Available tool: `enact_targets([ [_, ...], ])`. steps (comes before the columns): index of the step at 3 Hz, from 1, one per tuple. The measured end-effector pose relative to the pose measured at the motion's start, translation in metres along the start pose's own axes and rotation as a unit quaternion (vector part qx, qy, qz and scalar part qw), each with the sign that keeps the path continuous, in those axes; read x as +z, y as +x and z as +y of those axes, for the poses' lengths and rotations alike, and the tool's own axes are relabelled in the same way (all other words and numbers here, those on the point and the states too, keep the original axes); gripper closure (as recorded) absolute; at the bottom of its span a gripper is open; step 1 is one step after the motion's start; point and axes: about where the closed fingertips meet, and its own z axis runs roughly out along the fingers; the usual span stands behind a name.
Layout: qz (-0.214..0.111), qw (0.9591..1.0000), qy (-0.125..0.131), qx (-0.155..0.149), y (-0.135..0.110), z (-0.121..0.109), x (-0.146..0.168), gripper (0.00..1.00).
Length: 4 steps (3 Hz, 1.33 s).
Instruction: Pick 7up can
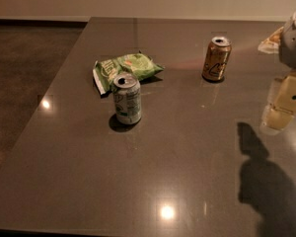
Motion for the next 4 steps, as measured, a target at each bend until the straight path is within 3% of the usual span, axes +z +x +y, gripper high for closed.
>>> enact_targets([
  [1, 0.000, 1.0000, 0.000, 0.000, 0.000, 0.000, 0.000, 0.00],
  [2, -0.020, 0.9998, -0.007, -0.002, -0.019, -0.004, 0.005, 0.00],
  [4, -0.096, 0.9951, -0.023, -0.001, -0.098, -0.014, 0.040, 0.00],
])
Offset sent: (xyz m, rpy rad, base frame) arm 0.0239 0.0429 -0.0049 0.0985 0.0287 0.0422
